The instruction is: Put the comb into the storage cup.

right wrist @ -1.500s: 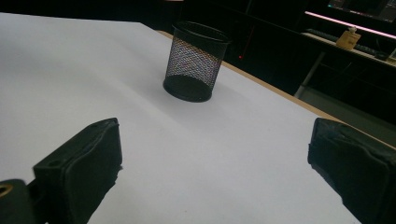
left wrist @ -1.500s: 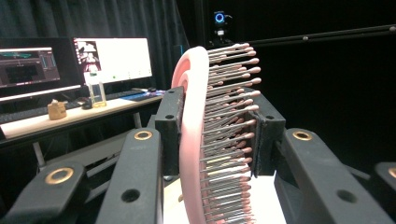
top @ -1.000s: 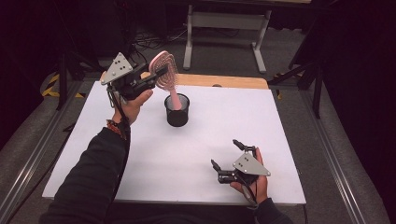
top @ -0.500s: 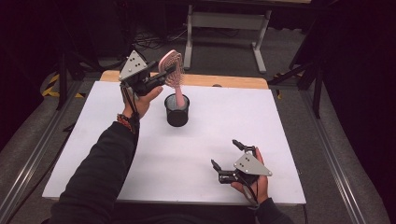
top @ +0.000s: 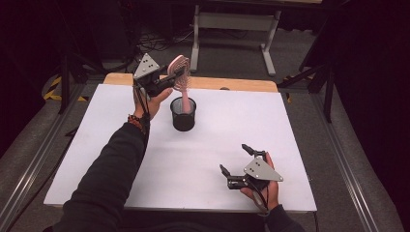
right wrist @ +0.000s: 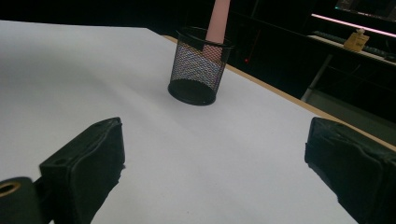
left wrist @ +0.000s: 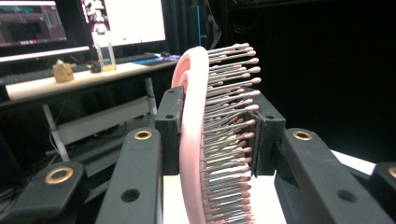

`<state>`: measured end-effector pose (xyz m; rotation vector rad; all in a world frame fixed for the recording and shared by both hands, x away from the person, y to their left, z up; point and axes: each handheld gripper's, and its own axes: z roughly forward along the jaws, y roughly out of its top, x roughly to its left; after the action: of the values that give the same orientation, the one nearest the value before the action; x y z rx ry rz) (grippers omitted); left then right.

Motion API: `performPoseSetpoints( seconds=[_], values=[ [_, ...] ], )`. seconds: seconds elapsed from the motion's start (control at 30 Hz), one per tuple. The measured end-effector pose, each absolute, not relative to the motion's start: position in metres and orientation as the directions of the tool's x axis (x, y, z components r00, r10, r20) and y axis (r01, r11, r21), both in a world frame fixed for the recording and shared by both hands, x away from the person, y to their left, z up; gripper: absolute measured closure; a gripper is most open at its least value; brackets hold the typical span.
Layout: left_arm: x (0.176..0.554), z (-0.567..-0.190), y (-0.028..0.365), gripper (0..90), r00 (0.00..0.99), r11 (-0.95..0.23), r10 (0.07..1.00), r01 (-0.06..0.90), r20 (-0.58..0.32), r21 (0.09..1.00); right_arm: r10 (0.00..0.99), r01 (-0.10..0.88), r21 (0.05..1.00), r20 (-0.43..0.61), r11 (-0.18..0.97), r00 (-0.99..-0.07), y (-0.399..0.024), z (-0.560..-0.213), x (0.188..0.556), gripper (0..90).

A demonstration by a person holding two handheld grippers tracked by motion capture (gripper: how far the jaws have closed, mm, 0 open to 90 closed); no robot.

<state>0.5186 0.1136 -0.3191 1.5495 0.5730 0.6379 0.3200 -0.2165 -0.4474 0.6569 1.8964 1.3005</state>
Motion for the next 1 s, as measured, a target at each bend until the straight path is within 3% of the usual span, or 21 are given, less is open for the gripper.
performPoseSetpoints(
  seconds=[1.0],
  values=[
    [0.520, -0.363, 0.109, 64.1, 0.741, -0.038, 0.671, 0.083, -0.036, 0.996, 0.741, 0.022, 0.933, -0.272, 0.360, -0.613, -0.215, -0.449, 0.322, 5.5]
  ],
)
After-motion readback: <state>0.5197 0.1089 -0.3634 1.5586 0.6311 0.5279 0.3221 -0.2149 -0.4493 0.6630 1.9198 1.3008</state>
